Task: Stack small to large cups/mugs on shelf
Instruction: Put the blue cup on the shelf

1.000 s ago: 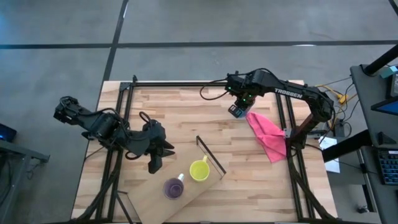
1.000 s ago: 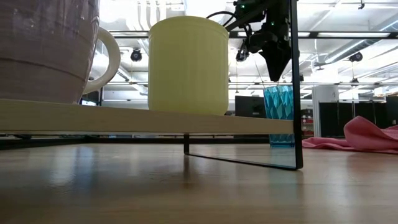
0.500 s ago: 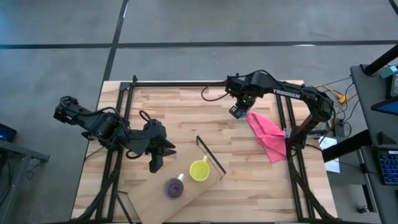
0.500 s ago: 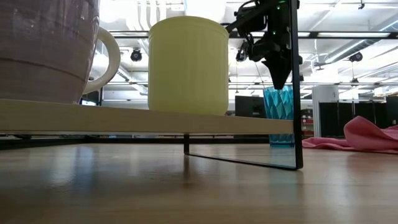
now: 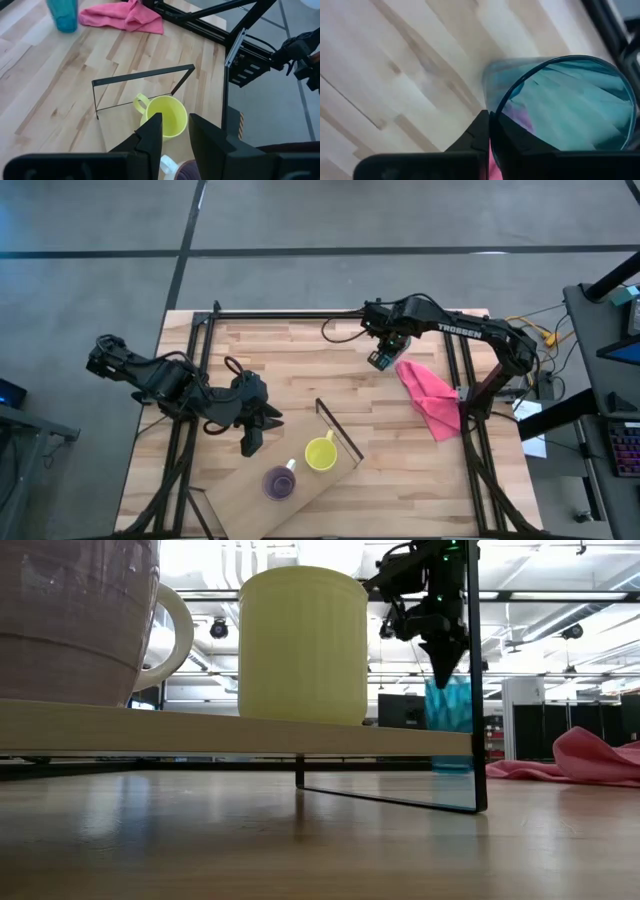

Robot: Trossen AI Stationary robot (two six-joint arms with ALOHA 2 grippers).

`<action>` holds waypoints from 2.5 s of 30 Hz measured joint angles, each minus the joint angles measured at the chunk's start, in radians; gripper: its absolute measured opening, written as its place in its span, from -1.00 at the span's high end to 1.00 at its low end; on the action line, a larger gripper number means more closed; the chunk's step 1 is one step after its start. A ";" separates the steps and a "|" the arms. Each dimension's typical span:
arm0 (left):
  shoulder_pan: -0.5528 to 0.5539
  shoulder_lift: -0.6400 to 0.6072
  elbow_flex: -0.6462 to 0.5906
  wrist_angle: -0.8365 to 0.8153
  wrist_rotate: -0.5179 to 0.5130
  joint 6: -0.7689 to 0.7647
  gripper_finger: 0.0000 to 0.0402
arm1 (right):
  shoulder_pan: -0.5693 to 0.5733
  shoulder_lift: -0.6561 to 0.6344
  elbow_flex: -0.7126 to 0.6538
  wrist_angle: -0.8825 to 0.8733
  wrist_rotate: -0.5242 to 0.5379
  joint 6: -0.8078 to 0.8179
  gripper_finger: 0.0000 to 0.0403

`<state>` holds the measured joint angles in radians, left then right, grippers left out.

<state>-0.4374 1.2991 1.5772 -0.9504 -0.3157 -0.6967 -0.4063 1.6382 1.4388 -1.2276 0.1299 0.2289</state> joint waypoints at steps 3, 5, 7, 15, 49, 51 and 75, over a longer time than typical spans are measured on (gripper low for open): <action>0.000 0.000 0.000 0.000 0.000 0.001 0.60 | 0.005 0.000 0.028 0.046 -0.047 -0.008 0.95; 0.001 0.000 0.000 0.000 0.000 0.002 0.60 | 0.013 0.000 0.054 0.103 -0.094 -0.019 0.95; 0.005 0.000 0.000 -0.001 0.000 0.003 0.60 | 0.022 0.000 0.084 0.140 -0.115 -0.023 0.95; 0.034 0.000 0.000 -0.037 -0.004 0.006 0.60 | 0.091 0.004 0.201 0.175 -0.162 -0.022 0.95; 0.072 -0.045 -0.001 -0.220 -0.020 -0.003 0.60 | 0.258 0.572 0.900 -0.124 -0.197 -0.056 0.96; 0.072 -0.045 -0.002 -0.219 -0.021 -0.003 0.60 | 0.261 0.575 0.898 -0.150 -0.213 -0.052 0.96; 0.072 -0.044 -0.023 -0.218 -0.023 -0.002 0.60 | 0.281 0.576 0.827 -0.180 -0.234 0.002 0.96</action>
<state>-0.3656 1.2549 1.5539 -1.1687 -0.3382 -0.6991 -0.1254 2.2139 2.2658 -1.4076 -0.1043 0.2307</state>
